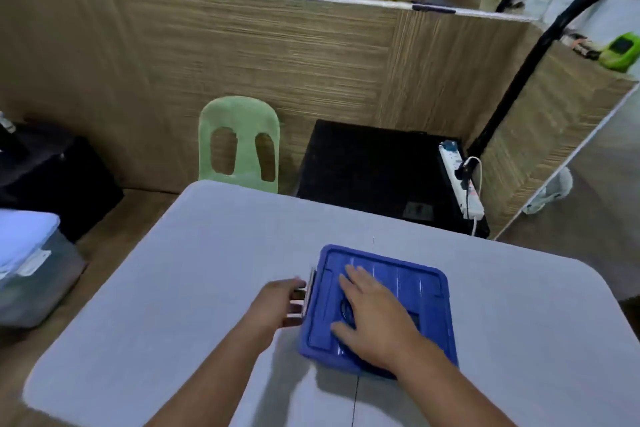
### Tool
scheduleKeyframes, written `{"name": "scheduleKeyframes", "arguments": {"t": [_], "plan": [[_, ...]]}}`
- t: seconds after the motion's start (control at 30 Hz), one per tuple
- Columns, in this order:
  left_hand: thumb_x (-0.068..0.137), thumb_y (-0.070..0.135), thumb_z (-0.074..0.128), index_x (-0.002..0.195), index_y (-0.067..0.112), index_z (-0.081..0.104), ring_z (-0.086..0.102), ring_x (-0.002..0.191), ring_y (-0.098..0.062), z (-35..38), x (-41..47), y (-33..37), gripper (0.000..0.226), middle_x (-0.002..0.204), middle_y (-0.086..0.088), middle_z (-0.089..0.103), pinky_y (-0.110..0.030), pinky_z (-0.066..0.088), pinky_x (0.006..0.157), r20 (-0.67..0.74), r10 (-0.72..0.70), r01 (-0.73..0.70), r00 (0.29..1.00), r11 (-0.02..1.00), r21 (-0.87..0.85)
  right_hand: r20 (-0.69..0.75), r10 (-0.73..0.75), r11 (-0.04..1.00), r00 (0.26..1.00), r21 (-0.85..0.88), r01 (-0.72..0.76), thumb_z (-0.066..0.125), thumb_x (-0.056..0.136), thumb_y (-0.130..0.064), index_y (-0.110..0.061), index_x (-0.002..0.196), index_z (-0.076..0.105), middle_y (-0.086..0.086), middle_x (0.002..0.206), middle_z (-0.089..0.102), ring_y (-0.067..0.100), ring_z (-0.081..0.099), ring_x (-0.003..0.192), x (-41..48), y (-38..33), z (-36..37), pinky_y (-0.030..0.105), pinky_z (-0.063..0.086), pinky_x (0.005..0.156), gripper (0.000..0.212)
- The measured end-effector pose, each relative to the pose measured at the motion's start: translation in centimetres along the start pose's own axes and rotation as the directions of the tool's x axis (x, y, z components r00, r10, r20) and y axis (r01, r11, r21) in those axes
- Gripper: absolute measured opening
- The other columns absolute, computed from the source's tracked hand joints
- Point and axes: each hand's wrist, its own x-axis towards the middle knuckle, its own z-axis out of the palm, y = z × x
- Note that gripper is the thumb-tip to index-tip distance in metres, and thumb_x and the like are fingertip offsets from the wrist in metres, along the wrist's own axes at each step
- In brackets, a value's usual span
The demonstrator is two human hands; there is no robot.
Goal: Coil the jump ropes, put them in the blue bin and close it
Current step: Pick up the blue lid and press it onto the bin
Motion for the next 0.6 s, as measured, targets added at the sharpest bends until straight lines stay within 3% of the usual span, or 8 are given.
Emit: {"name": "scheduleKeyframes", "arguments": {"t": [0.13,0.33,0.47,0.6], "plan": [[0.103,0.021,0.049,0.098,0.008,0.077,0.068,0.073,-0.023,0.0,-0.7,-0.1,0.031,0.089,-0.011,0.074,-0.030,0.057,0.064,0.084,-0.014,0.017,0.996,0.999,-0.033,0.044,0.016,0.999,0.999,-0.029,-0.015,0.054,0.094,-0.054,-0.018,0.165,0.009,-0.002,0.173,-0.003,0.017,-0.003,0.159,0.6,-0.1,0.5,0.039,0.009,0.130,0.091],[0.099,0.013,0.051,0.101,0.003,0.080,0.065,0.066,-0.019,-0.1,-0.9,0.2,0.031,0.088,-0.008,0.075,-0.026,0.054,0.058,0.190,-0.012,0.021,0.982,0.999,-0.046,0.056,0.037,0.998,0.998,-0.042,-0.035,0.055,0.093,-0.054,-0.019,0.165,0.011,-0.003,0.173,-0.001,0.016,-0.002,0.159,0.7,-0.3,0.4,0.040,0.011,0.129,0.091],[0.096,0.021,0.059,0.103,0.004,0.079,0.056,0.070,-0.019,-0.7,-0.3,0.2,0.028,0.089,-0.002,0.072,-0.028,0.048,0.064,0.174,-0.030,0.021,0.984,0.998,0.051,0.070,0.049,0.998,0.996,-0.045,-0.045,0.054,0.094,-0.056,-0.020,0.165,0.007,-0.005,0.173,-0.004,0.015,-0.005,0.159,0.7,-0.4,0.3,0.039,0.009,0.130,0.092],[0.099,0.024,0.064,0.106,0.004,0.078,0.052,0.072,-0.021,-0.8,0.1,0.1,0.025,0.089,-0.004,0.071,-0.029,0.049,0.065,0.131,-0.011,0.008,0.991,1.000,0.023,0.085,0.055,0.997,0.995,-0.053,-0.051,0.054,0.094,-0.057,-0.021,0.165,0.006,-0.005,0.173,-0.005,0.015,-0.005,0.159,0.9,-0.3,0.3,0.039,0.009,0.130,0.093]]}}
